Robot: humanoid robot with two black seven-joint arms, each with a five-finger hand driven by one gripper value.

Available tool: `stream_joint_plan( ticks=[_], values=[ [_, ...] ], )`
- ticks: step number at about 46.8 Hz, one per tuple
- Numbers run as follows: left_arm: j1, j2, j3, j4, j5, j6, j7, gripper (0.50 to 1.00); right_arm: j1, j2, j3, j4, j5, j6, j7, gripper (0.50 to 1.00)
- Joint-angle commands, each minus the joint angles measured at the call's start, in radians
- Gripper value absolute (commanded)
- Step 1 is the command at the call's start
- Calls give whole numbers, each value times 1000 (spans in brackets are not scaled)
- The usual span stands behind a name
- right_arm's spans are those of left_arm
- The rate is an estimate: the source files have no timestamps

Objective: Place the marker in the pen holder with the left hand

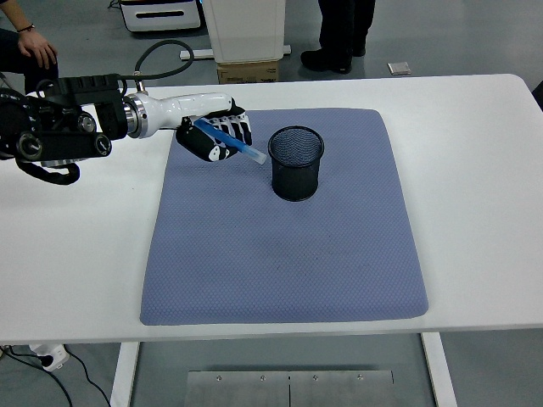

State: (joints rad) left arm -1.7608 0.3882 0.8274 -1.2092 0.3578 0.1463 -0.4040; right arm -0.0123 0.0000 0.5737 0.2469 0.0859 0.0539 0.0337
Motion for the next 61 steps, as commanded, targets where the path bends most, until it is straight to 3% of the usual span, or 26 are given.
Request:
stream_joint_plan(
  ticks=[1, 20, 33, 61],
  values=[
    [-2, 0, -23, 0, -2, -2, 4, 500, 0, 0, 0, 0, 0, 0, 0, 1000],
    [21, -31, -165, 20, -86, -2, 7, 500, 0, 0, 0, 0, 0, 0, 0, 1000],
    [112, -71, -287, 50, -143, -2, 7, 500, 0, 0, 0, 0, 0, 0, 0, 1000],
    [251, -88, -433, 108, -237, 1, -2, 500, 0, 0, 0, 0, 0, 0, 0, 1000]
  ],
)
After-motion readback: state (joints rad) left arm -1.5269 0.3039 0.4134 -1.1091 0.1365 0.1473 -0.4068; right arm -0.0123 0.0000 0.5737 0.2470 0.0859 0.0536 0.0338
